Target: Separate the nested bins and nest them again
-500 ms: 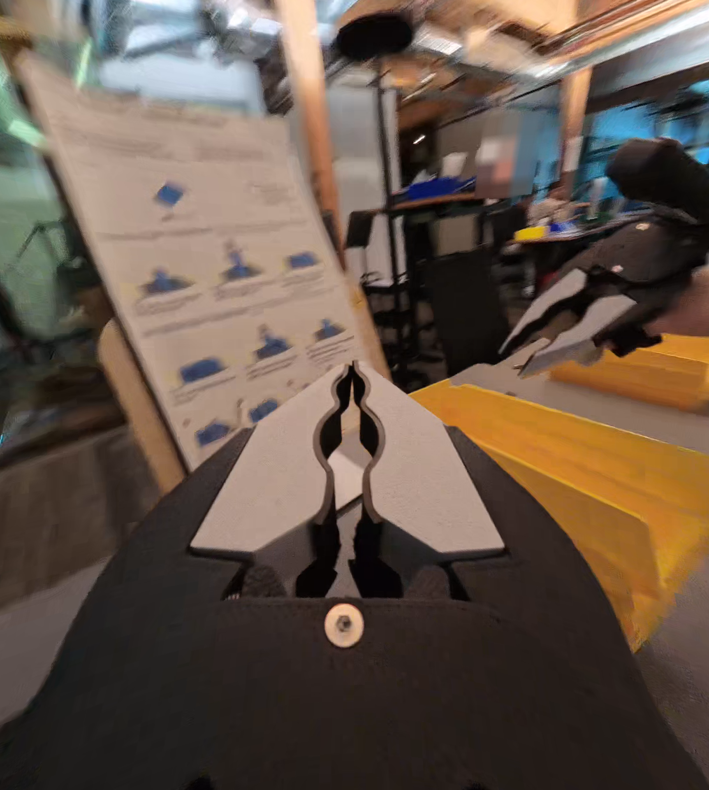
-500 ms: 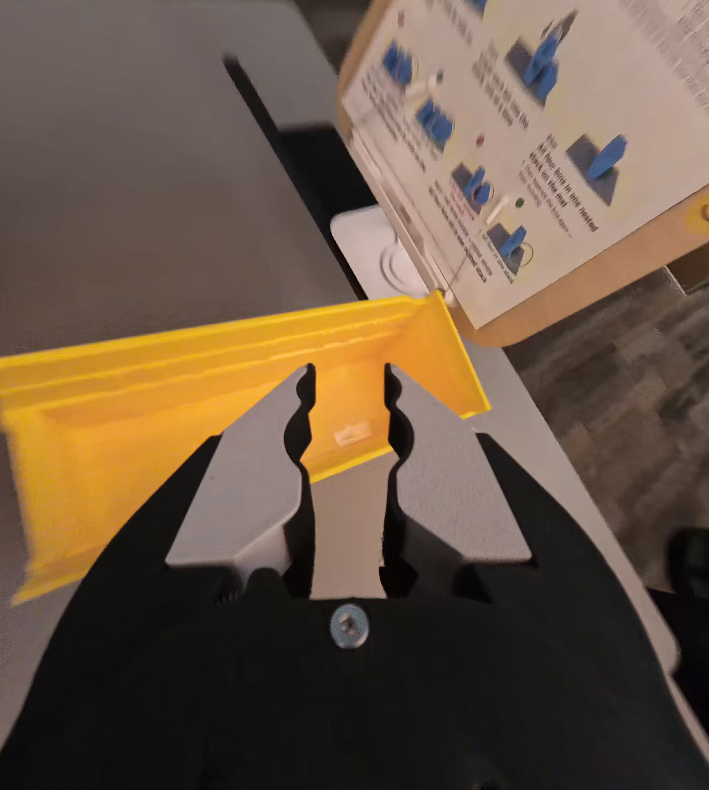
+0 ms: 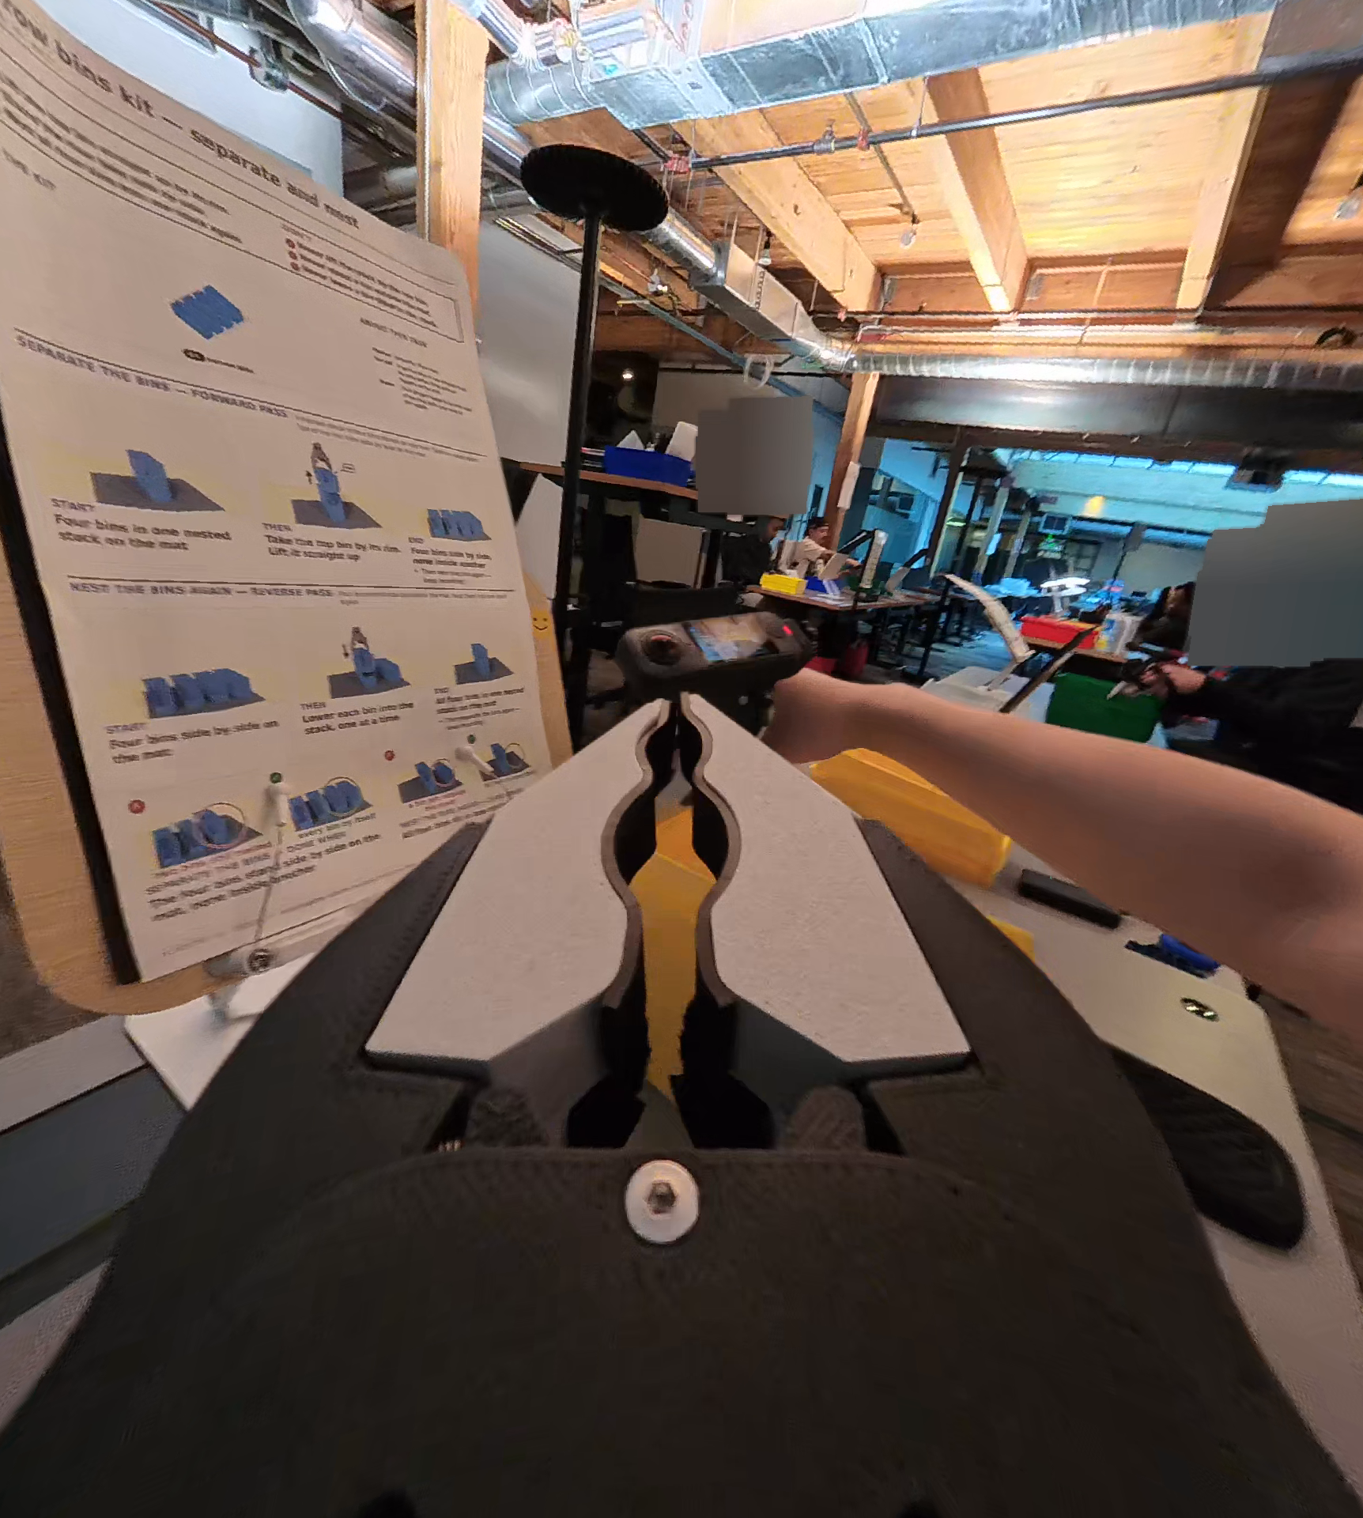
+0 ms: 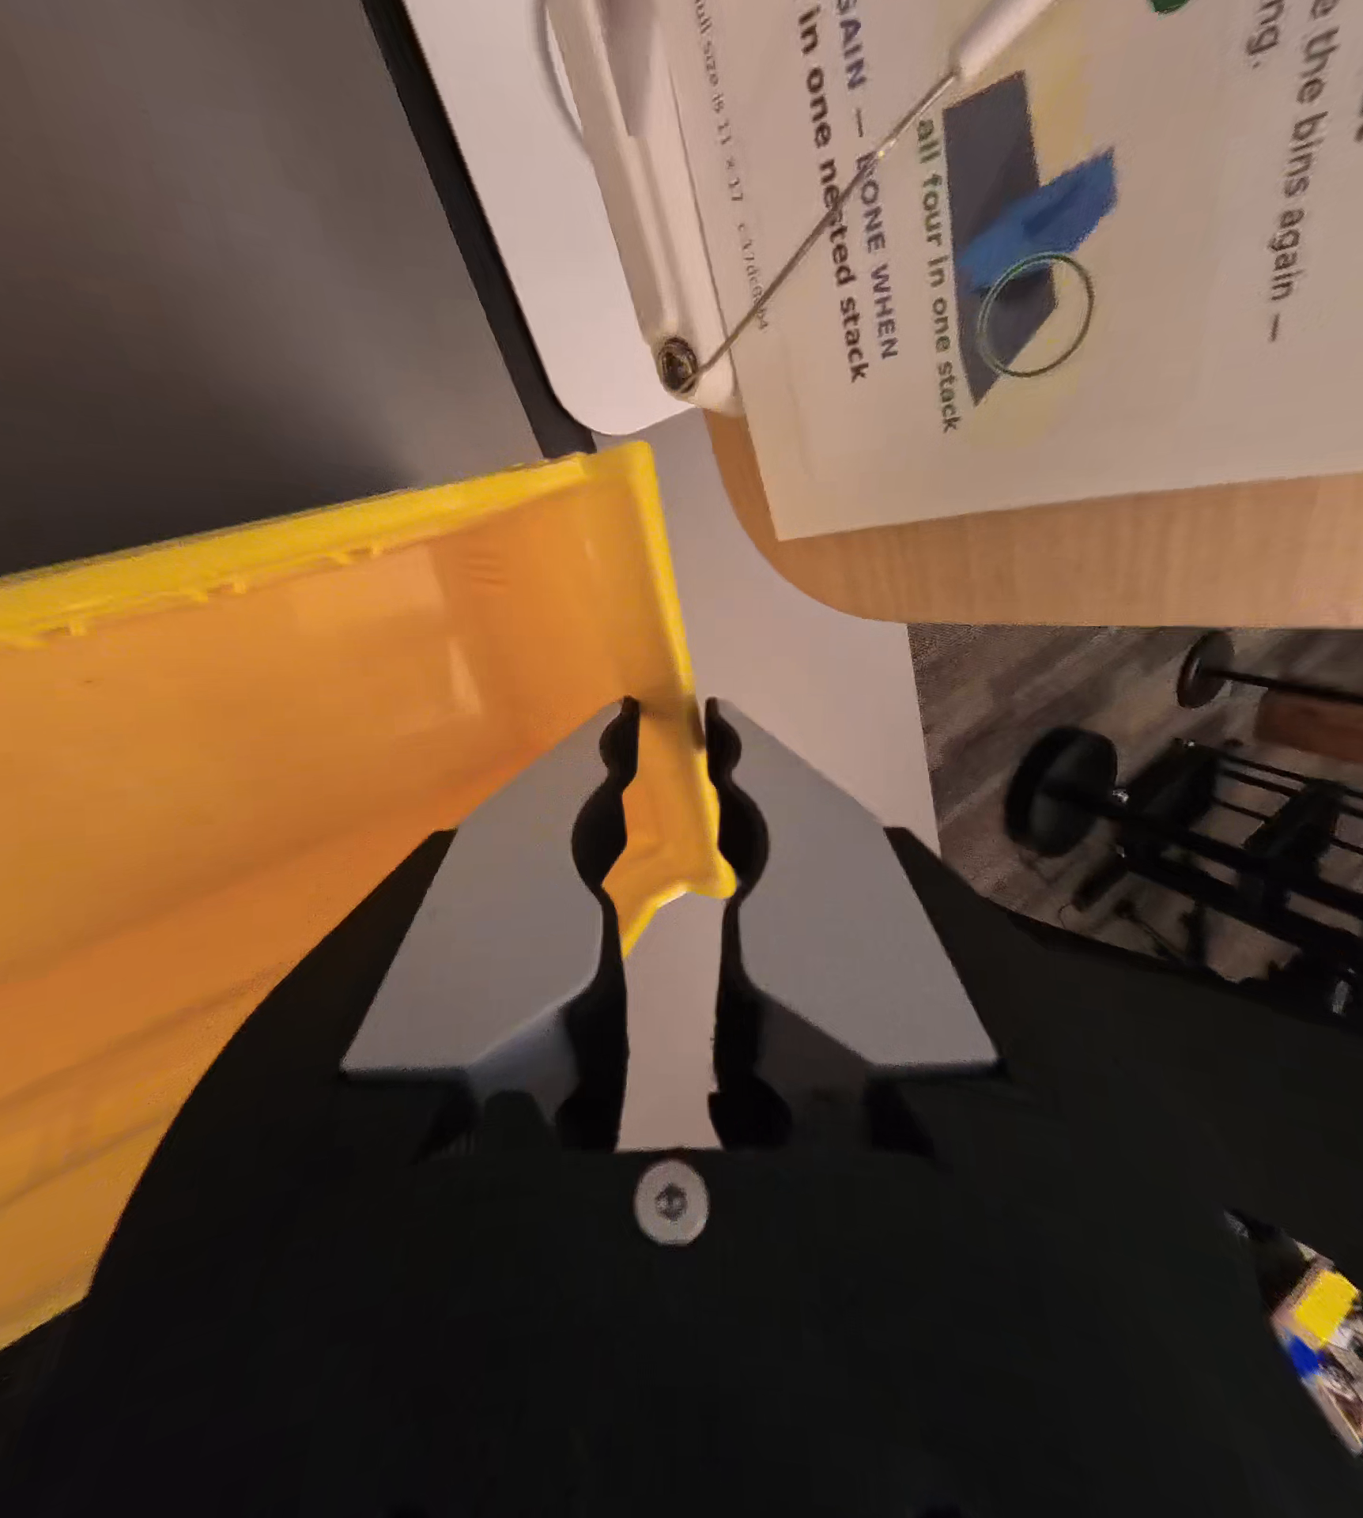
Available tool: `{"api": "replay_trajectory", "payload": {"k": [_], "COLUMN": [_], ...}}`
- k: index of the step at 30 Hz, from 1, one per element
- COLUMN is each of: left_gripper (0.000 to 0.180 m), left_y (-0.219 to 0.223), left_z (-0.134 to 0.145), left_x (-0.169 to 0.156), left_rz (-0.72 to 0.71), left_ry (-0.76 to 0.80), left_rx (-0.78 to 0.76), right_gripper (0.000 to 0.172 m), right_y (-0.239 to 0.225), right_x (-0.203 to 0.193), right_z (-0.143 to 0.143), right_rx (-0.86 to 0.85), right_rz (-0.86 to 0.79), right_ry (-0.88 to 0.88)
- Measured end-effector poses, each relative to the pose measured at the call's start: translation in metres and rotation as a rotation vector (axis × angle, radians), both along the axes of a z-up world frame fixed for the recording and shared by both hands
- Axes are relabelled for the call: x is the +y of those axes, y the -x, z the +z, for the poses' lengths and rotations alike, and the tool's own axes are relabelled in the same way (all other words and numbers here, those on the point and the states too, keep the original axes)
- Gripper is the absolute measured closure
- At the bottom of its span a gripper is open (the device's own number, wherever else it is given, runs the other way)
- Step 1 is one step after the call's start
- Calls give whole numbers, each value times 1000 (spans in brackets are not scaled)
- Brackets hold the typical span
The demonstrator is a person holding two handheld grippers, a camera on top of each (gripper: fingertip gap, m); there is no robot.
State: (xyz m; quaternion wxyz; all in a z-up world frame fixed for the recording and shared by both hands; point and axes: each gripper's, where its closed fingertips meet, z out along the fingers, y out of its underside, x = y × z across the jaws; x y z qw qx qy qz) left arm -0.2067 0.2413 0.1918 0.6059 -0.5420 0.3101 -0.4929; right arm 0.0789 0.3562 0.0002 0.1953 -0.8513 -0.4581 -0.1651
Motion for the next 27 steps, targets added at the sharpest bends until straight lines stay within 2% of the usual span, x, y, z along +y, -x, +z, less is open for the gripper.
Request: {"api": "replay_trajectory", "payload": {"k": [6, 11, 13, 15, 17, 18, 20, 21, 22, 24, 27], "left_gripper": [180, 180, 179, 177, 176, 176, 175, 175, 175, 175, 175], "left_y": [-1, -4, -7, -8, -10, -10, -11, -11, -11, -12, -12], "left_z": [-5, -5, -8, -11, -12, -12, -12, -12, -12, -13, -12], "left_x": [5, 2, 2, 3, 4, 3, 3, 3, 3, 3, 0], "left_rz": [-11, -29, -39, -46, -57, -63, -71, -73, -74, -72, -81], "left_ry": [46, 55, 69, 91, 111, 119, 132, 137, 142, 154, 166], "left_rx": [3, 2, 14, 20, 16, 14, 11, 10, 11, 12, 5], "right_gripper": [158, 154, 137, 122, 98, 87, 64, 54, 43, 36, 27], "right_y": [2, 2, -6, -2, 14, 25, 52, 64, 67, 51, 50], "right_x": [-1, -1, -3, 1, -8, -20, -56, -72, -85, -99, -108], "right_z": [12, 6, 8, 29, 54, 60, 57, 52, 46, 33, 11], "right_rx": [-38, -73, -120, -79, 103, 239, 490, 548, 537, 403, 357], "right_rz": [20, -2, -69, -124, -253, -359, -550, -593, -623, -721, -810], "right_ry": [33, 8, -5, -122, -219, -211, -80, -15, 17, -3, 58]}}
